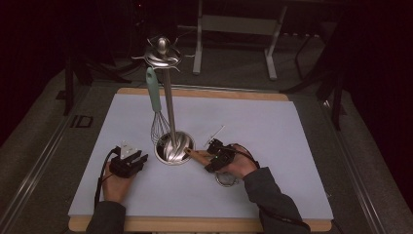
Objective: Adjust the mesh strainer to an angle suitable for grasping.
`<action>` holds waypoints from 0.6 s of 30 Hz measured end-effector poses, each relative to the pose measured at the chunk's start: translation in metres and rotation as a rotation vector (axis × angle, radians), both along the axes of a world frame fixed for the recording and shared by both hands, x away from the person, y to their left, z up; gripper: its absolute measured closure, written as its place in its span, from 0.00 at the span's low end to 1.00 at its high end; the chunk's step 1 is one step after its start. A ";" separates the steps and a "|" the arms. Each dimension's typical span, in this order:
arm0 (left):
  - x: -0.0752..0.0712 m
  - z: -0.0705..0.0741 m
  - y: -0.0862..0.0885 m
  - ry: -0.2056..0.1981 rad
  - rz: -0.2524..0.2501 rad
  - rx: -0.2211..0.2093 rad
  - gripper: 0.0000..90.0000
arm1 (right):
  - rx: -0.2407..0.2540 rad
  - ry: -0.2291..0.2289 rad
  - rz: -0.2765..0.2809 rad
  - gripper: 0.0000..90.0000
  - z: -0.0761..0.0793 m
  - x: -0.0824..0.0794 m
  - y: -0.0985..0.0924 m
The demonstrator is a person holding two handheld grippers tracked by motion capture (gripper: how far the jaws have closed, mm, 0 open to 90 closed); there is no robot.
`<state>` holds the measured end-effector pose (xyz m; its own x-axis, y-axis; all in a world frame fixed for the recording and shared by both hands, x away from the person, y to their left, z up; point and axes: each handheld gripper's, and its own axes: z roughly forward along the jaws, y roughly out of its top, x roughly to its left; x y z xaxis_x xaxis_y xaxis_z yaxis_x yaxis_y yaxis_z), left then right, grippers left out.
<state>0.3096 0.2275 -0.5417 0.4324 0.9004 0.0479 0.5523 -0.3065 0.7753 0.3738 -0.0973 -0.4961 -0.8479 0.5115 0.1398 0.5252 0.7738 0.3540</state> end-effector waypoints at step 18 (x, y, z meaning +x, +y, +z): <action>0.000 0.000 0.000 -0.004 0.001 -0.003 0.74 | 0.146 -0.104 -0.037 0.79 0.026 -0.010 -0.006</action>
